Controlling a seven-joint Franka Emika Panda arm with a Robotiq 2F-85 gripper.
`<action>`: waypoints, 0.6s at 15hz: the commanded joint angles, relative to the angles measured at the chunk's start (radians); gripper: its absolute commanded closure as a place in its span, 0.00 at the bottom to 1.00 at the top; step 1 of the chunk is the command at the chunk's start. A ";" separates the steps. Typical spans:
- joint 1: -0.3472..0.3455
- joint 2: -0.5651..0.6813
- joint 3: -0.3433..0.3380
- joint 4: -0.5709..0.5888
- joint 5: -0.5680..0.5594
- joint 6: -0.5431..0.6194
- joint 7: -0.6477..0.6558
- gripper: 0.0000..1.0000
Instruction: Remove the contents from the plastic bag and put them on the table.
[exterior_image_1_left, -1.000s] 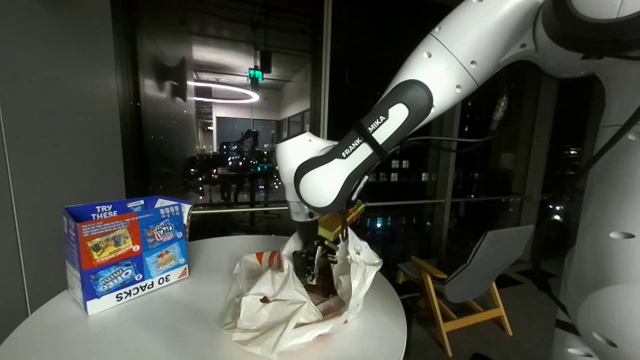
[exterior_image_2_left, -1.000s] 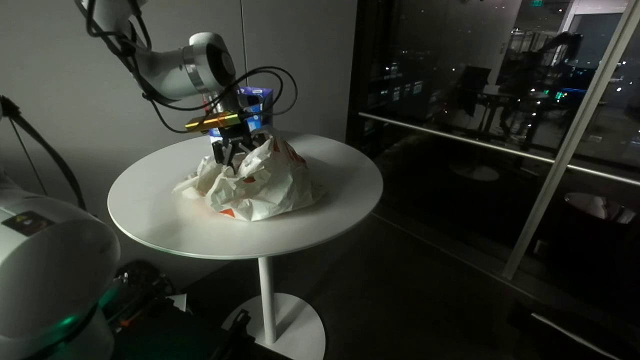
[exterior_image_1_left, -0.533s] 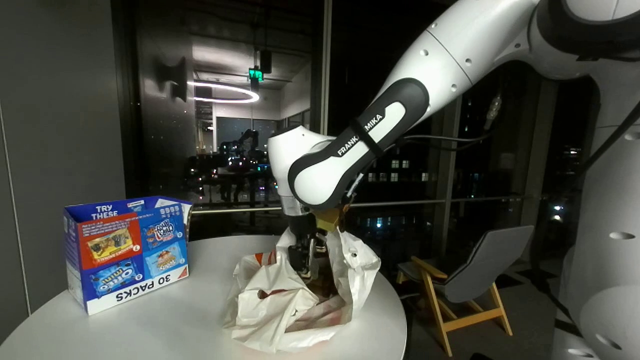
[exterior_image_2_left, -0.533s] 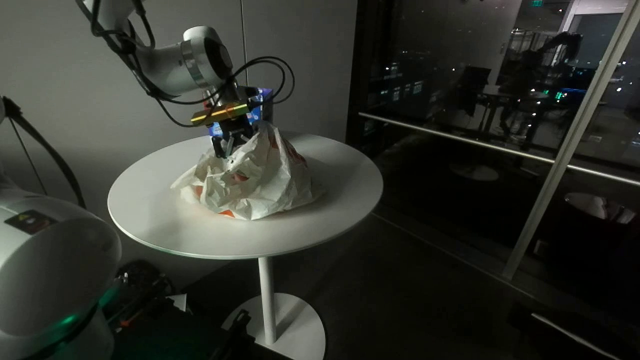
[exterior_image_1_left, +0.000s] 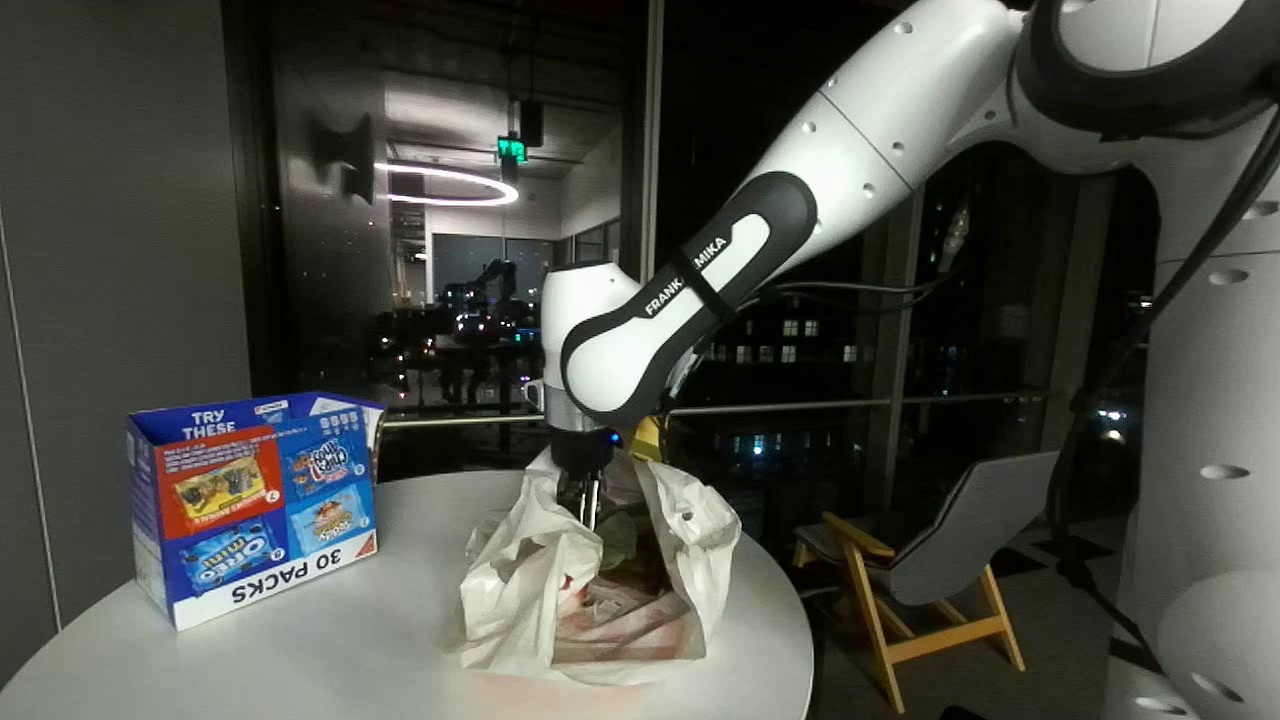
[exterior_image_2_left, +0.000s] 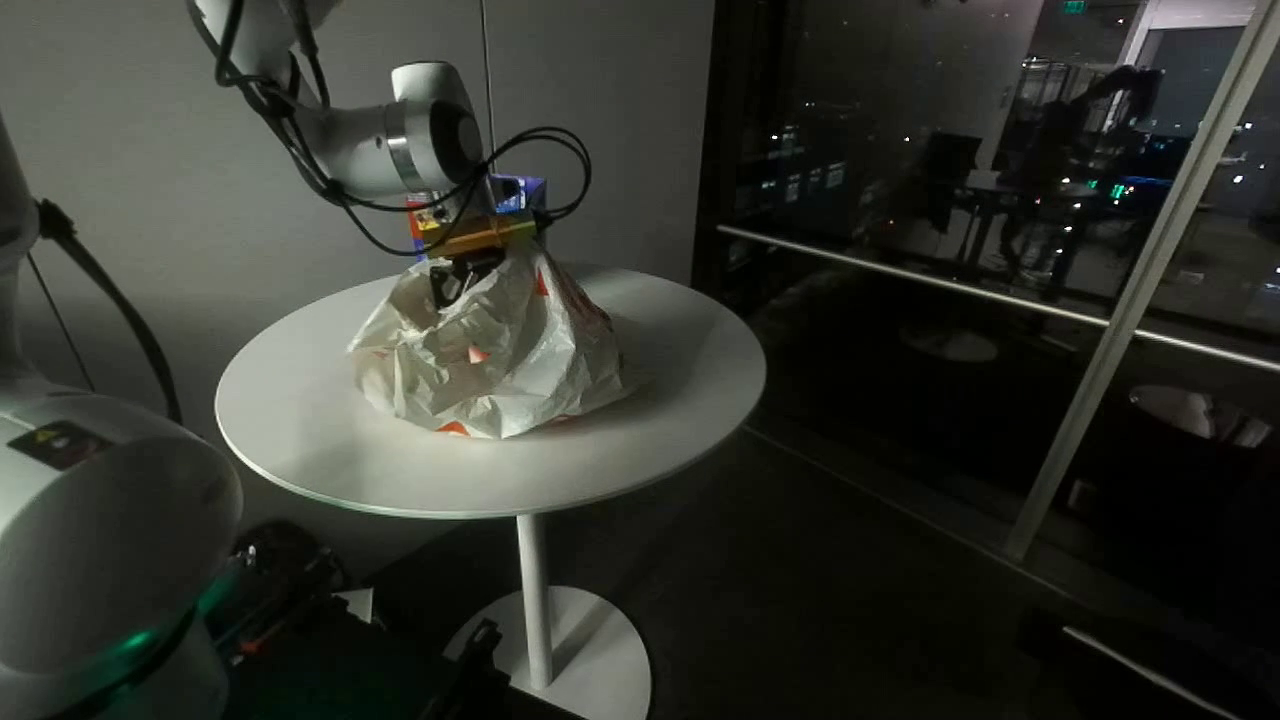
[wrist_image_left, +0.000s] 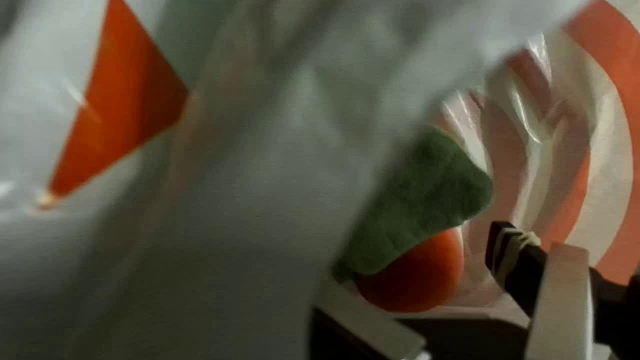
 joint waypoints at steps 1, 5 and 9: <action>-0.016 0.084 0.006 0.078 0.160 -0.004 -0.198 0.00; -0.037 0.157 0.009 0.132 0.195 -0.096 -0.275 0.00; -0.053 0.210 0.029 0.168 0.220 -0.153 -0.373 0.00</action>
